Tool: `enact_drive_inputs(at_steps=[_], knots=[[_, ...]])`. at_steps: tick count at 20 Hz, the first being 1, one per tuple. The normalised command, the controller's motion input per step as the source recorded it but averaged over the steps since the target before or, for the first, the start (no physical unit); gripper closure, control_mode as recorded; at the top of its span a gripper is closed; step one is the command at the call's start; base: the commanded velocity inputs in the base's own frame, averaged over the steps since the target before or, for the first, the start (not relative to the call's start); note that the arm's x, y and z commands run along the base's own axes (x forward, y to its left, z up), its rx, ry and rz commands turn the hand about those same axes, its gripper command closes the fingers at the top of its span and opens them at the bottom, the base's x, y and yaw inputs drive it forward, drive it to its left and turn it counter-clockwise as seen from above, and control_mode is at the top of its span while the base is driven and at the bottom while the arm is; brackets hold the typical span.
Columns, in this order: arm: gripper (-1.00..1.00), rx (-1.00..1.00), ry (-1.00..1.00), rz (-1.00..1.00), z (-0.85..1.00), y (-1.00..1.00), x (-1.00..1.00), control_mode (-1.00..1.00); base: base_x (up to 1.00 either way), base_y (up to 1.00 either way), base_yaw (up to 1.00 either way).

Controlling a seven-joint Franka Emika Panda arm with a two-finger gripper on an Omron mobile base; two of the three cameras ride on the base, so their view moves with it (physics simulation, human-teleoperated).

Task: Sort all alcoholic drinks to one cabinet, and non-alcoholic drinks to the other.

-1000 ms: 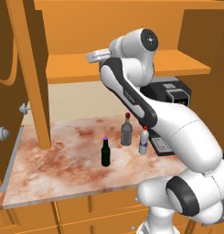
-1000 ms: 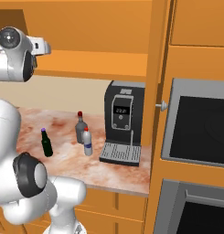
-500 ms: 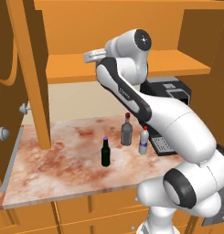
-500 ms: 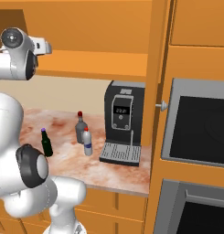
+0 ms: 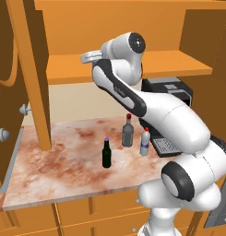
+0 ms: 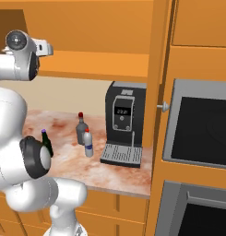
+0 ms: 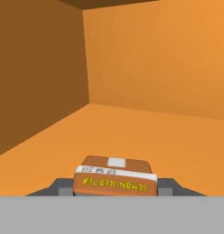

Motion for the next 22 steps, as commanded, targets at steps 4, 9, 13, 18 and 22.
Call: enact_drive_inputs(at_steps=[4, 9, 13, 18, 22], knots=[[1.0, 0.01, 0.0, 0.0, -0.01, 0.11, 0.35, -1.0, 0.0, 0.0, 0.0], [1.0, 0.0, 0.0, 0.0, -0.02, 0.08, 0.35, -1.0, 0.0, 0.0, 0.0], [1.0, 0.0, 0.0, 0.0, -0.06, 0.03, 0.32, -1.0, 0.0, 0.0, 0.0], [1.0, 0.0, 0.0, 0.0, -0.11, 0.02, 0.32, -1.0, 0.0, 0.0, 0.0], [1.0, 0.0, 0.0, 0.0, -0.16, 0.05, 0.31, -1.0, 0.0, 0.0, 0.0]])
